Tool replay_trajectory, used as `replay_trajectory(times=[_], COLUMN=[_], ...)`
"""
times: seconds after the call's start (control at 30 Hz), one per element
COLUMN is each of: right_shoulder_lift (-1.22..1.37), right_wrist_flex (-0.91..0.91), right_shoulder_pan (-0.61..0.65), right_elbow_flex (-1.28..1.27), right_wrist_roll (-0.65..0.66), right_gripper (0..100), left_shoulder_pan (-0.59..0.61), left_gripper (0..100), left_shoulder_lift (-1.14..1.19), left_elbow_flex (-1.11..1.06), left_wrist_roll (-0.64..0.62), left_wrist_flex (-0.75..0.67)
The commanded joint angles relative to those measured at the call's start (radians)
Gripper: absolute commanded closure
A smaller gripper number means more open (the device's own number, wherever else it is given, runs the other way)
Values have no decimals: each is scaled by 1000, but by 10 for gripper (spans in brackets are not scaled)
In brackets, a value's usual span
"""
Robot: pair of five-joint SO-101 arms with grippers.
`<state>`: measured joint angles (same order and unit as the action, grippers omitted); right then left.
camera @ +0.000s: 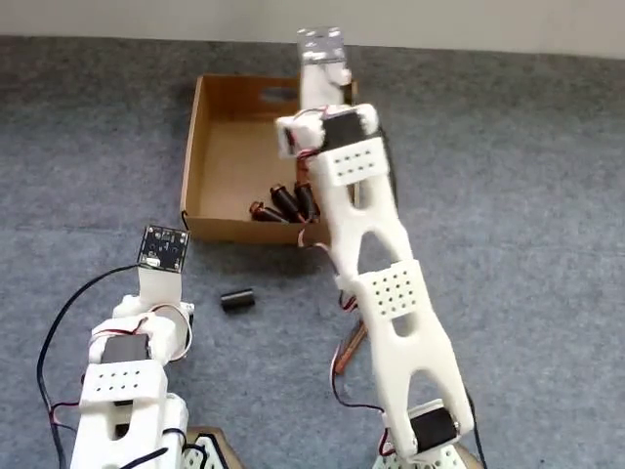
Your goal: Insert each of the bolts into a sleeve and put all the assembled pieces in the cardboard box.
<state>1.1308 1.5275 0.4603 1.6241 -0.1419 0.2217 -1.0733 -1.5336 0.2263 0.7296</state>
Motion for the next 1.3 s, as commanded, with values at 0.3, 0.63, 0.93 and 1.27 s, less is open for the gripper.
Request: replay_trajectory(times=[0.3,0.63,0.93,1.27], right_shoulder_lift=[-33,-33,-33,-36], right_wrist_flex=[-134,-259,-255,-248], right_shoulder_pan=[206,142,36,42], right_elbow_flex=[-142,-346,-349,-194], right_wrist_roll=[-12,-12,-12,-12], right_gripper=[992,992,992,992], left_shoulder_pan=[-12,-12,-12,-12], left_gripper=[979,979,979,979], left_shoulder_lift=[-15,-15,-15,-15], left_elbow_flex=[5,5,5,5], left_wrist_roll=[6,6,6,6], left_wrist_flex=[-9,-9,-9,-9])
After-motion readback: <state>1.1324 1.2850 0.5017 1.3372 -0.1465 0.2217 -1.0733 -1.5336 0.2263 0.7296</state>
